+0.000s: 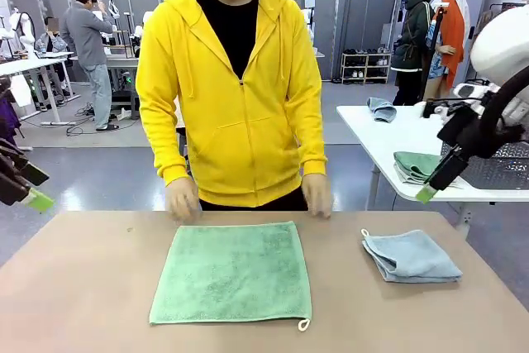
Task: Fold the towels and place them in the basket.
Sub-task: When a person lays out a Towel with hook on the table, fold it in half twice.
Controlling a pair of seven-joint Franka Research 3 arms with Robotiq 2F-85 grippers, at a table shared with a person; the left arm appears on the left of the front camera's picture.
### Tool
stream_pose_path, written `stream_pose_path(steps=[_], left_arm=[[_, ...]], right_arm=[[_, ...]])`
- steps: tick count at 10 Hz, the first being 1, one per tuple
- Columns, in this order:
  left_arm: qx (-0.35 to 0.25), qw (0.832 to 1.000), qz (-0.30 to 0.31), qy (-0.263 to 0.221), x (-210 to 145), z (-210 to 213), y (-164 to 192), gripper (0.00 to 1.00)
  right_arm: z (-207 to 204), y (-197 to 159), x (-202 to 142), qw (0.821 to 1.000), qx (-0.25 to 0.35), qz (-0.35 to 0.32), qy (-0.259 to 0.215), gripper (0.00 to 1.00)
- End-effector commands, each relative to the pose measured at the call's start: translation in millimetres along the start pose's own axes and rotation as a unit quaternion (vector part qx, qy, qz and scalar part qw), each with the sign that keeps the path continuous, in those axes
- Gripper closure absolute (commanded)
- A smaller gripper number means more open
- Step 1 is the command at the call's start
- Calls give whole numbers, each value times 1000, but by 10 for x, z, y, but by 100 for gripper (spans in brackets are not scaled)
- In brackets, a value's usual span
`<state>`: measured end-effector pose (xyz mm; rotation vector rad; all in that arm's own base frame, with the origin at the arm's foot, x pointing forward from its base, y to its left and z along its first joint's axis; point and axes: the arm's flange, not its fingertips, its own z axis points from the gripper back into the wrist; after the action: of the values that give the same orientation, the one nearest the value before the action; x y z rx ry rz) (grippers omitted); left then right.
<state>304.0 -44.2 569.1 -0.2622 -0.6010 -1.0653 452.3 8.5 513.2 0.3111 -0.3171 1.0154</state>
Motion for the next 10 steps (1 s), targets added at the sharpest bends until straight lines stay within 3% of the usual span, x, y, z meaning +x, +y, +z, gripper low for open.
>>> stream_pose_path(steps=[1,3,5,7,8,10], left_arm=[[-42,997,-64,14,-50,-131,-125,0],[-39,991,-114,53,-57,-370,-274,0],[-58,988,-125,63,-117,-536,-350,0],[-54,990,-116,55,-97,-533,-330,0],[-56,990,-114,59,54,-462,-246,0],[-56,990,-114,59,54,-462,-246,0]], right_arm=[[-256,435,162,993,4,113,37,0],[-467,867,379,980,-32,192,47,0],[-524,1133,442,972,-48,226,40,0],[-603,1170,384,978,-59,199,26,0],[-531,1217,568,974,-40,217,48,0],[-531,1217,568,974,-40,217,48,0]])
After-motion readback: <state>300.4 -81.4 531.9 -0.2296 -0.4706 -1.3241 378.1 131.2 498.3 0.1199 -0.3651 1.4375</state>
